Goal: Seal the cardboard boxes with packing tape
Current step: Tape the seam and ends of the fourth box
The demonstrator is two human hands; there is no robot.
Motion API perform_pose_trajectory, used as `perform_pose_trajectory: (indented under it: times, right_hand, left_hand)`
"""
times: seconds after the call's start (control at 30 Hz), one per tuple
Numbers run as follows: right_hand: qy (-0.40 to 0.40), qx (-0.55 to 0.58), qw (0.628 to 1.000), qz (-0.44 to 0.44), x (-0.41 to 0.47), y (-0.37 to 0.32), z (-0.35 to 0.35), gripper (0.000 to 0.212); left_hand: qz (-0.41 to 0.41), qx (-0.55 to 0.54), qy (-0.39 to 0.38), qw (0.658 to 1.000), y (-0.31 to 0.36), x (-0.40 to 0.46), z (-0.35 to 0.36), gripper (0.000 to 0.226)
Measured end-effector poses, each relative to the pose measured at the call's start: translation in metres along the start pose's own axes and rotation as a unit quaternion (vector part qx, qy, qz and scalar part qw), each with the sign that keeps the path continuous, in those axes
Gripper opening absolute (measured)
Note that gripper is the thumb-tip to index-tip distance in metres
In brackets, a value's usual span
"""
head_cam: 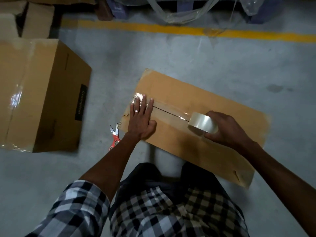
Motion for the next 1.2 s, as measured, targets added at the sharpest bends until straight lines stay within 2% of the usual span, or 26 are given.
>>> perform_pose_trajectory:
  times: [0.23, 0.37, 0.5, 0.63, 0.7, 0.8, 0.97, 1.07, 1.2]
  right_hand:
    - [-0.007, -0.023, 1.000, -0.016, 0.002, 0.000, -0.003, 0.080]
    - [-0.004, -0.026, 0.999, -0.026, 0.005, 0.009, 0.002, 0.076]
    - [0.023, -0.041, 0.998, -0.030, 0.009, 0.023, 0.019, 0.054]
    - [0.040, 0.035, 0.999, -0.003, 0.007, 0.032, 0.027, 0.057]
    - [0.038, 0.081, 0.996, 0.009, 0.004, 0.036, 0.029, 0.058]
    - [0.031, 0.077, 0.996, 0.018, 0.002, 0.042, 0.034, 0.061]
    - [0.054, 0.089, 0.994, 0.032, 0.004, 0.043, 0.032, 0.057]
    - [0.034, 0.106, 0.993, 0.043, 0.000, 0.045, 0.026, 0.047]
    - [0.009, 0.102, 0.995, 0.020, -0.009, 0.046, 0.011, 0.044]
  left_hand:
    - [0.102, 0.034, -0.002, 0.994, 0.038, 0.007, -0.003, 0.104]
    - [0.096, 0.038, -0.027, 0.994, 0.038, 0.011, 0.004, 0.104]
    - [0.082, 0.060, -0.060, 0.993, 0.053, 0.009, 0.003, 0.118]
    - [0.084, 0.050, -0.069, 0.993, 0.102, -0.005, 0.015, 0.148]
    - [0.093, 0.066, -0.078, 0.990, 0.125, -0.017, 0.027, 0.156]
    - [0.061, 0.087, -0.090, 0.990, 0.143, -0.028, 0.035, 0.159]
    - [0.059, 0.042, -0.047, 0.996, 0.141, -0.030, 0.031, 0.157]
    - [0.063, 0.001, -0.008, 0.998, 0.141, -0.034, 0.028, 0.156]
    - [0.025, -0.024, -0.008, 0.999, 0.140, -0.032, 0.022, 0.164]
Point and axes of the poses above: each hand's wrist, its own x-axis towards the middle knuckle, its own z-axis out of the palm, y = z × x, the point moved 1 cm from there along x, towards the middle knuckle, and after that the axes turned 8 degrees about x, right-handed, at the moved point
